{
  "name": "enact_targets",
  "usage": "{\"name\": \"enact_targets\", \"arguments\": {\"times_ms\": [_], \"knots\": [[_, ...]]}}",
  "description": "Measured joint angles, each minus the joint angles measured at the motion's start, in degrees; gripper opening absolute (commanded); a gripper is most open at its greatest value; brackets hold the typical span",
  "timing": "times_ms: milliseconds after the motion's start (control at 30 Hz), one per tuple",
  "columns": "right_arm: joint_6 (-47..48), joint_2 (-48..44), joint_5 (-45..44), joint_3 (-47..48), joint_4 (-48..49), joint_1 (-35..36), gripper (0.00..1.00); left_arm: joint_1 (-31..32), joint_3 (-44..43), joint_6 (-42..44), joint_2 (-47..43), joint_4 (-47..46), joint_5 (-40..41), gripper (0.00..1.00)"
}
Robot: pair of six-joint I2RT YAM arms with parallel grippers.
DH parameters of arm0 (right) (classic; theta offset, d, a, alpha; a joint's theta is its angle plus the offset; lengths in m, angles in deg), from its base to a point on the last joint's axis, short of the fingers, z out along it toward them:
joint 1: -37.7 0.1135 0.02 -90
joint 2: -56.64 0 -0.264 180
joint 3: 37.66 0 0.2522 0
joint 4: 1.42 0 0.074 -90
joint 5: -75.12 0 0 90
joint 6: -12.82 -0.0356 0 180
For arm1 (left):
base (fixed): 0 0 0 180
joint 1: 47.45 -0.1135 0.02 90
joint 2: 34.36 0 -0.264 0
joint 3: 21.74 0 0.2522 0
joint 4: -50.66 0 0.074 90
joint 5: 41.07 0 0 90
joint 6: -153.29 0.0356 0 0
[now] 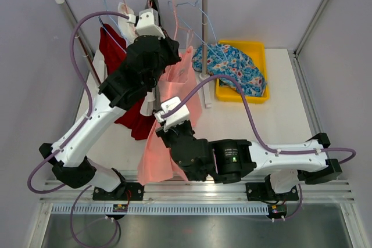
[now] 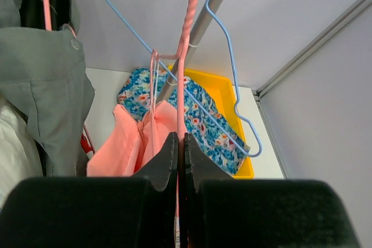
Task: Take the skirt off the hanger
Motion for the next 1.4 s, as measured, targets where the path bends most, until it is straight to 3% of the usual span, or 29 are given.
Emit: {"name": "enact_targets", "arguments": {"times_ms": [167,300,500,600,833,1100,1233,1400], "knots": [[5.07,1.33,-8.20,0.50,0.83,3.67,0.00,0.92,-0.72,0.85,0.11,-0.63,0.15,0.00],[6.32,2.89,-13.79,0.33,0.79,6.21,0.00,1.11,-8.35,2.86,3.02,1.44,0.09,0.00],[-1.42,1.51,-16.39,-6.64,-0.44,6.78,0.00,1.20,-17.79,4.61,5.31,6.97,-1.38,0.00],[-6.93,0.61,-13.55,-10.86,-2.86,5.57,0.00,1.11,-17.40,4.59,3.80,10.03,-3.19,0.00],[-5.49,-1.75,-3.13,-14.27,-0.22,-8.09,0.00,0.68,-5.84,3.02,-5.88,20.13,-8.59,0.00],[-4.22,-3.98,7.34,-14.95,2.58,-28.85,0.00,0.68,-4.66,0.31,-11.39,34.51,-16.09,0.00],[-8.46,-6.16,9.46,-21.92,1.49,-32.81,0.00,0.68,-8.48,-0.61,-10.82,41.42,-18.38,0.00],[-17.79,-9.79,10.12,-35.04,-3.45,-33.73,0.00,0.68,-11.52,-0.81,-10.51,43.32,-20.46,0.00]]}}
